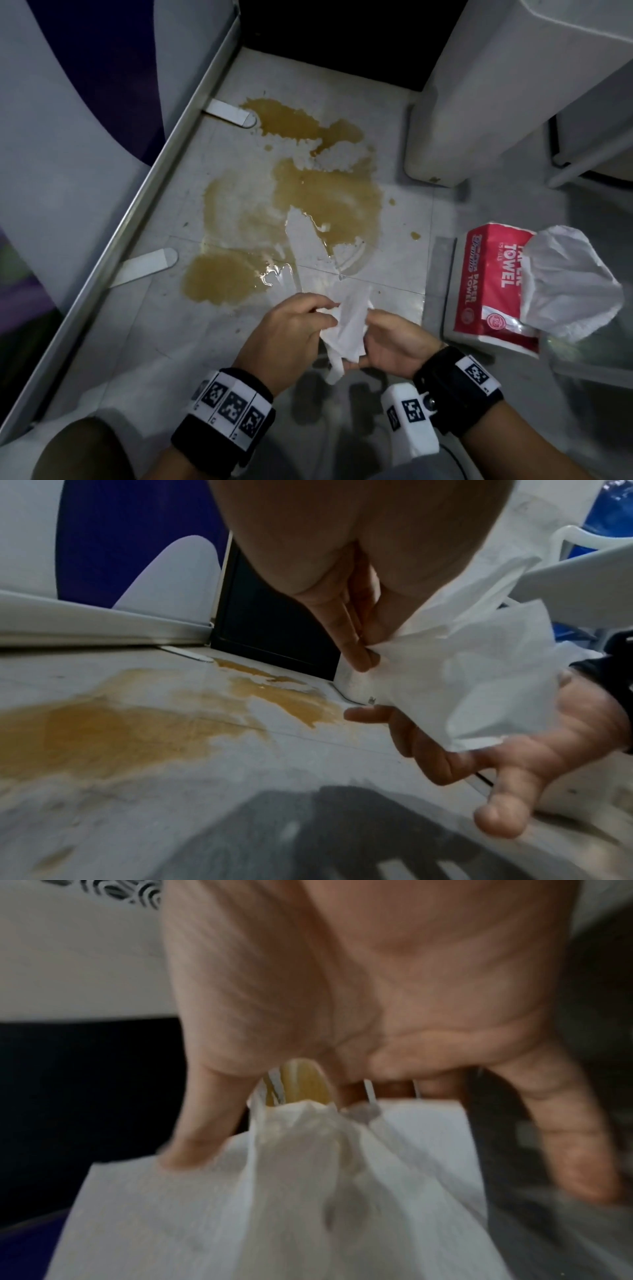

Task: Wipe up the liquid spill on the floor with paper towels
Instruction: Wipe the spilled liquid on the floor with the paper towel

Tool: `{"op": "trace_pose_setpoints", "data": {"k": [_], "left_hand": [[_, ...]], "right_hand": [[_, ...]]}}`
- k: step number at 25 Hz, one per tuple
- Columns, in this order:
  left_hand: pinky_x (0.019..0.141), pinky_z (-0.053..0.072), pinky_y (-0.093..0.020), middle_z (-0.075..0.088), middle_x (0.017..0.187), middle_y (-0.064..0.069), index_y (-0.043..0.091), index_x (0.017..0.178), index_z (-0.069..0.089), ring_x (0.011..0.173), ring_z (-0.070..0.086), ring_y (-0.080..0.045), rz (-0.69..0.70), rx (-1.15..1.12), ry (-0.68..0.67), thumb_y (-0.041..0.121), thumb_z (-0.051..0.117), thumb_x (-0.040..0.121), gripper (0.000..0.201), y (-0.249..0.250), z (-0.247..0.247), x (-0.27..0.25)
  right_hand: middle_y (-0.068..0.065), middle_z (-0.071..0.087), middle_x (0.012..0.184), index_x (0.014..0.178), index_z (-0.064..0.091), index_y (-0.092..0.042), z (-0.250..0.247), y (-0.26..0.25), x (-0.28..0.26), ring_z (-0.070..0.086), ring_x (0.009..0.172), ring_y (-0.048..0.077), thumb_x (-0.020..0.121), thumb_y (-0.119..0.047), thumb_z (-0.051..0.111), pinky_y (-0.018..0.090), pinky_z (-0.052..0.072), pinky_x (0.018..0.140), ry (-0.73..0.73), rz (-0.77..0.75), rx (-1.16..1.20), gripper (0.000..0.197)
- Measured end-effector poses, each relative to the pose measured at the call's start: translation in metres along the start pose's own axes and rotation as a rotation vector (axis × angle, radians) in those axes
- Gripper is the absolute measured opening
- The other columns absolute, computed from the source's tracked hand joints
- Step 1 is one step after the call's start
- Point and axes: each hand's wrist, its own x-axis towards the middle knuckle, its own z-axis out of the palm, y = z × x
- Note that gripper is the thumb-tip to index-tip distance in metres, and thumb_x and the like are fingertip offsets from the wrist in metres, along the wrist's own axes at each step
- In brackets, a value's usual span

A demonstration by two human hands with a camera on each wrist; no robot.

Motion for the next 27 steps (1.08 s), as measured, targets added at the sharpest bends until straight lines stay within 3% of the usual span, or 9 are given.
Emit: {"op": "trace_pose_setpoints", "data": {"k": [2, 4, 8, 12, 16, 20, 23, 25, 27], "left_hand": [[0.082, 0.053, -0.021, 0.071, 0.104, -0.002, 0.012, 0.083, 0.079, 0.094, 0.065, -0.015, 0.039, 0.06, -0.032, -0.01, 0.061, 0.065, 0.033, -0.001, -0.002, 0.002], [0.078, 0.057, -0.026, 0.071, 0.105, -0.002, 0.012, 0.083, 0.079, 0.095, 0.064, -0.016, 0.066, 0.109, -0.082, -0.009, 0.065, 0.064, 0.032, -0.004, -0.004, 0.002], [0.082, 0.054, -0.026, 0.071, 0.105, -0.002, 0.013, 0.087, 0.079, 0.096, 0.064, -0.016, 0.062, 0.087, -0.062, -0.007, 0.069, 0.067, 0.03, -0.011, -0.004, 0.006], [0.099, 0.048, -0.024, 0.064, 0.123, 0.012, 0.02, 0.115, 0.073, 0.114, 0.059, -0.002, -0.266, -0.23, 0.126, 0.001, 0.064, 0.087, 0.035, -0.025, -0.004, 0.007], [0.102, 0.045, -0.032, 0.062, 0.124, 0.014, 0.026, 0.114, 0.072, 0.119, 0.056, -0.008, -0.399, -0.188, 0.197, 0.013, 0.064, 0.089, 0.029, -0.057, -0.02, -0.006], [0.101, 0.043, -0.031, 0.067, 0.115, 0.0, 0.018, 0.106, 0.074, 0.112, 0.06, -0.02, -0.552, 0.005, 0.32, 0.015, 0.059, 0.081, 0.029, -0.093, -0.046, -0.026], [0.103, 0.04, -0.038, 0.063, 0.125, -0.007, 0.013, 0.118, 0.067, 0.119, 0.054, -0.028, -0.684, 0.151, 0.219, 0.004, 0.064, 0.081, 0.038, -0.114, -0.057, -0.046], [0.109, 0.036, -0.043, 0.054, 0.137, -0.011, 0.009, 0.131, 0.056, 0.127, 0.046, -0.03, -0.764, 0.18, 0.149, 0.0, 0.062, 0.079, 0.054, -0.123, -0.058, -0.055], [0.115, 0.031, -0.045, 0.044, 0.145, -0.014, 0.006, 0.141, 0.043, 0.135, 0.036, -0.03, -0.848, 0.18, 0.141, 0.0, 0.058, 0.078, 0.065, -0.132, -0.057, -0.063]], "right_hand": [[0.028, 0.04, 0.15, 0.145, 0.048, -0.007, -0.004, -0.003, 0.002, 0.04, 0.137, 0.046, 0.082, -0.083, 0.046, 0.065, 0.024, 0.114, -0.042, 0.062, 0.116, 0.099], [0.023, 0.044, 0.148, 0.143, 0.049, -0.004, -0.001, -0.01, -0.001, 0.037, 0.14, 0.042, 0.083, -0.083, 0.041, 0.057, 0.021, 0.119, -0.105, 0.073, 0.201, 0.099], [0.021, 0.067, 0.115, 0.122, 0.065, -0.002, 0.007, -0.018, 0.006, 0.066, 0.103, 0.032, 0.079, -0.007, 0.075, 0.039, 0.054, 0.084, -0.013, -0.037, -0.229, 0.045], [0.009, 0.073, 0.091, 0.099, 0.073, -0.003, -0.003, -0.029, 0.017, 0.065, 0.086, 0.029, 0.082, 0.011, 0.058, 0.027, 0.051, 0.067, 0.564, -0.34, -0.385, 0.027], [0.011, 0.054, 0.116, 0.123, 0.068, -0.008, -0.036, -0.084, 0.016, 0.055, 0.107, 0.031, 0.088, 0.002, 0.058, 0.032, 0.047, 0.091, 1.226, -0.644, -1.335, 0.037], [0.018, 0.042, 0.143, 0.13, 0.058, -0.006, -0.057, -0.12, 0.037, 0.049, 0.125, 0.037, 0.088, -0.002, 0.058, 0.042, 0.044, 0.104, 1.199, -0.375, -1.553, 0.042], [0.021, 0.02, 0.159, 0.15, 0.026, 0.001, -0.06, -0.086, 0.07, 0.024, 0.146, 0.037, 0.102, -0.021, 0.038, 0.04, 0.024, 0.12, 1.046, -0.19, -1.488, 0.055], [0.02, 0.0, 0.164, 0.156, 0.004, 0.0, -0.057, -0.066, 0.081, 0.004, 0.152, 0.033, 0.104, -0.027, 0.029, 0.04, 0.007, 0.124, 1.03, -0.29, -1.353, 0.063], [0.015, 0.007, 0.164, 0.154, 0.015, -0.004, -0.055, -0.067, 0.076, 0.016, 0.15, 0.031, 0.102, -0.017, 0.04, 0.036, 0.015, 0.123, 1.068, -0.501, -1.132, 0.06]]}}
